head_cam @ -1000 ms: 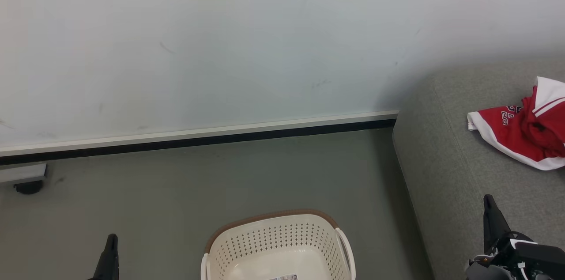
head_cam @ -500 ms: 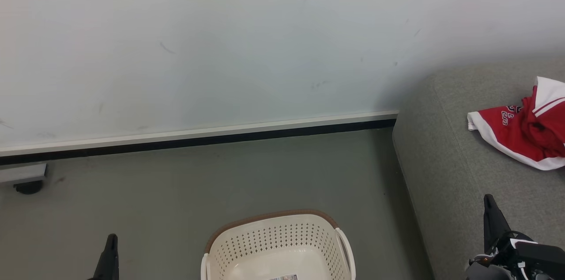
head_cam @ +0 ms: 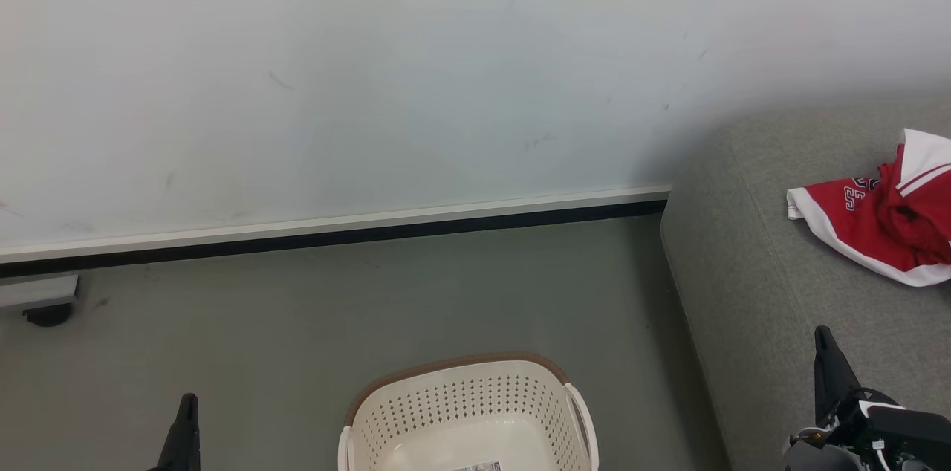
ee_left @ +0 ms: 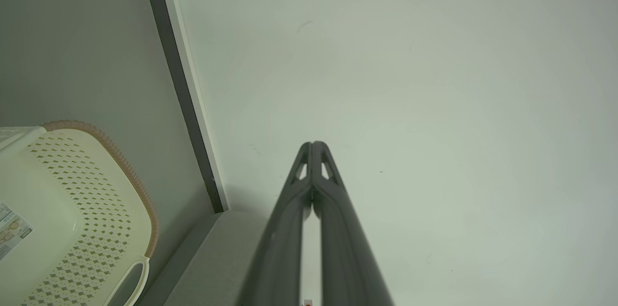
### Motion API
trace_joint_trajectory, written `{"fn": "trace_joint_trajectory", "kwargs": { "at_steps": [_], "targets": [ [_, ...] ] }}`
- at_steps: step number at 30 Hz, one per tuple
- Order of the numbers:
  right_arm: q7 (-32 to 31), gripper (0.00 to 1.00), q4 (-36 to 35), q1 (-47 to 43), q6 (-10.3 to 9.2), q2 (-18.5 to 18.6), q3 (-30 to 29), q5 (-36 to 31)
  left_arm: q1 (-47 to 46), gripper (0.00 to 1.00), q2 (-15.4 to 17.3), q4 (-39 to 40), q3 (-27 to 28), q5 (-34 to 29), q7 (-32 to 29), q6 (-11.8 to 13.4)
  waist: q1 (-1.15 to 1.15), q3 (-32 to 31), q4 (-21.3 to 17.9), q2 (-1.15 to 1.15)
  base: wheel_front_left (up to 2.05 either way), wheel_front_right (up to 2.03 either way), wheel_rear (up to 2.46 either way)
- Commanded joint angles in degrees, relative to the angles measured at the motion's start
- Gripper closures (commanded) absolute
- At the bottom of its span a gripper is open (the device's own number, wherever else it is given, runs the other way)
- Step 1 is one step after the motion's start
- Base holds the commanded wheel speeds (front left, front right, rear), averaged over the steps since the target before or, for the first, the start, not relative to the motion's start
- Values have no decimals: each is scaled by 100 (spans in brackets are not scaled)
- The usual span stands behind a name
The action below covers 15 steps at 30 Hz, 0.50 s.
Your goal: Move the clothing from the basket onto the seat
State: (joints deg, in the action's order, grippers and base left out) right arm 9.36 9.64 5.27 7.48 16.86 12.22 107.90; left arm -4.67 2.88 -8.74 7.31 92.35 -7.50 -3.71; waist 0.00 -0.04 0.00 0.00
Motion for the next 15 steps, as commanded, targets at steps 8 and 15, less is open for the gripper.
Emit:
{"fn": "trace_joint_trajectory", "kwargs": {
  "at_steps": [8,15],
  "targets": [
    [37,100,-34,30,2,65,43,77,4,100,-5,13,27,24,-6,-14,0,0,0,0,0,0,0],
    [62,100,-39,32,2,80,63,82,5,100,-5,14,27,24,-7,-14,0,0,0,0,0,0,0]
  ]
}}
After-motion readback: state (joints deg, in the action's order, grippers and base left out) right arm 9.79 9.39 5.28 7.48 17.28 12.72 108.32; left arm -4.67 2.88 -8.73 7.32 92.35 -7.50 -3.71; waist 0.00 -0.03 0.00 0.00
